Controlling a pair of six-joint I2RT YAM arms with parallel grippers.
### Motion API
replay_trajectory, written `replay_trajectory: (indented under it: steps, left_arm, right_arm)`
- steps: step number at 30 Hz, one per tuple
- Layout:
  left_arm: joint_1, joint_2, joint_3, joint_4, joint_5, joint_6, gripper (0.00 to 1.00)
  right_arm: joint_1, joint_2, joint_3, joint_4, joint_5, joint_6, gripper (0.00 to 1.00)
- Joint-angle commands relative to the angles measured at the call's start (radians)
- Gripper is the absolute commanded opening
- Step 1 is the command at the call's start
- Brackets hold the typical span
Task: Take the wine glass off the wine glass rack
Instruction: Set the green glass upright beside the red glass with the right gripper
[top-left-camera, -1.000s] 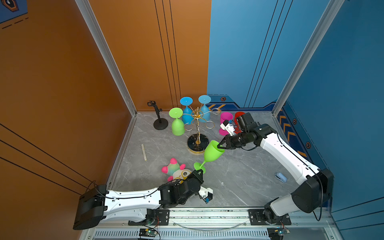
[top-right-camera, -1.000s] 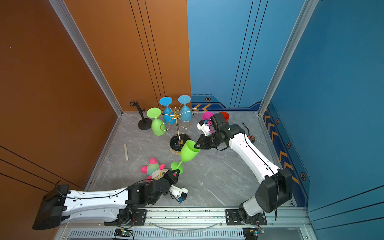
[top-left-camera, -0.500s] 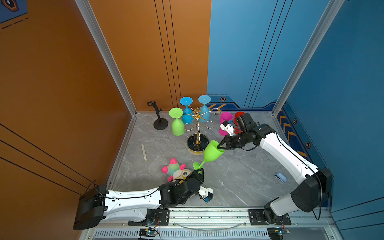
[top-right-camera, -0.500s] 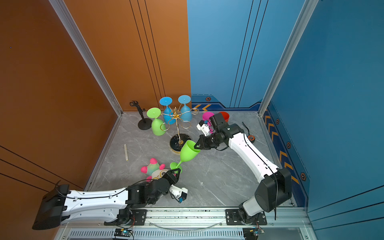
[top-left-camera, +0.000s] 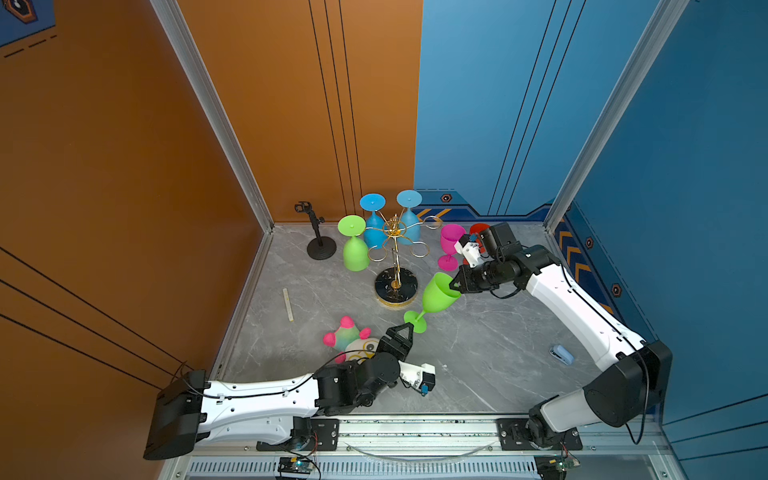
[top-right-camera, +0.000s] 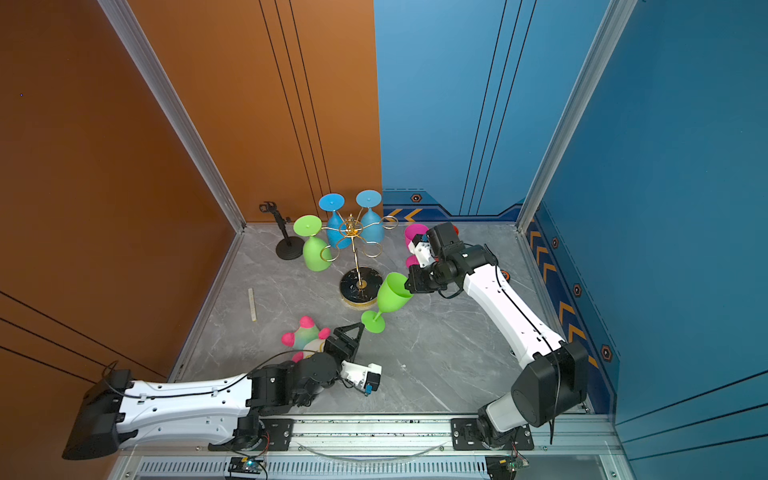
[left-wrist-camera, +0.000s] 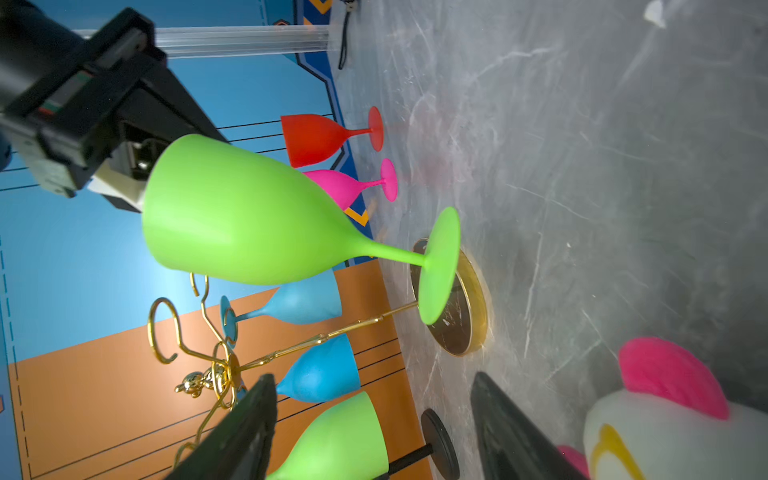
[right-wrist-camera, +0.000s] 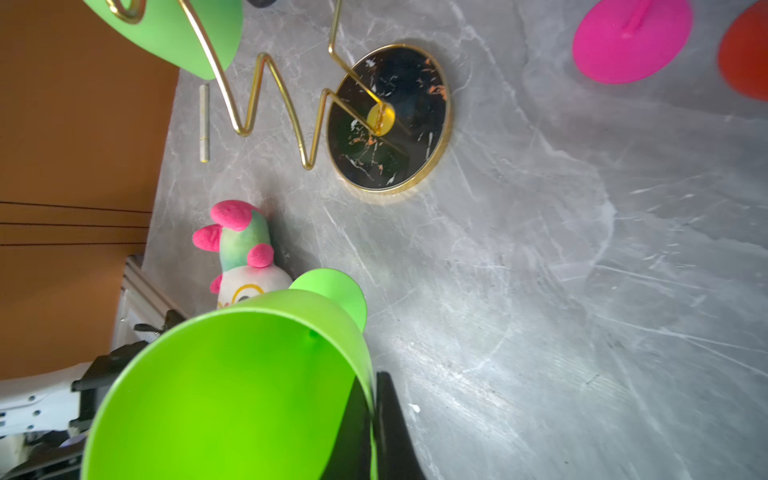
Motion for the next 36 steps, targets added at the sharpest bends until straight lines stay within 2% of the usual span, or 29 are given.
replay_trajectory:
  steps: [1,4,8,13,14,18,22,29,33,36]
  left_arm:
    - [-0.024,-0.027,0.067,0.007,-0.102,-0.233,0.81]
    - [-0.023,-0.037,0.141,-0.069,-0.186,-0.408,0.83]
    - [0.008,-0.057,0.25,-0.274,-0.209,-0.677,0.85]
    - [0.054,-0.128,0.278,-0.388,-0.227,-0.869,0.88]
    - [0.071,-0.148,0.282,-0.415,-0.224,-0.915,0.91]
    - [0.188,-0.198,0.332,-0.585,-0.128,-1.087,0.92]
    - [0.314,-0.205,0.387,-0.71,-0.055,-1.173,0.92]
    - [0.578,-0.212,0.441,-0.816,0.196,-1.307,0.92]
    - [0.683,-0.207,0.446,-0.834,0.286,-1.351,0.92]
    - [0.735,-0.217,0.452,-0.842,0.298,-1.367,0.92]
  right_arm:
    - [-0.013,-0.029,0.041,-0.045,0.179,-0.031,0.0]
    - [-0.02,-0.012,0.061,-0.048,0.28,-0.038,0.0]
    - [-0.025,0.052,0.124,-0.072,0.367,-0.054,0.0]
    - [-0.025,0.122,0.175,-0.072,0.439,-0.053,0.0]
    - [-0.023,0.139,0.188,-0.072,0.456,-0.054,0.0]
    - [-0.018,0.202,0.241,-0.072,0.506,-0.065,0.0]
    - [-0.018,0.251,0.281,-0.071,0.527,-0.066,0.0]
    - [-0.02,0.342,0.34,-0.071,0.559,-0.069,0.0]
    - [-0.024,0.385,0.399,-0.07,0.557,-0.076,0.0]
    - [-0.027,0.41,0.409,-0.053,0.556,-0.085,0.0]
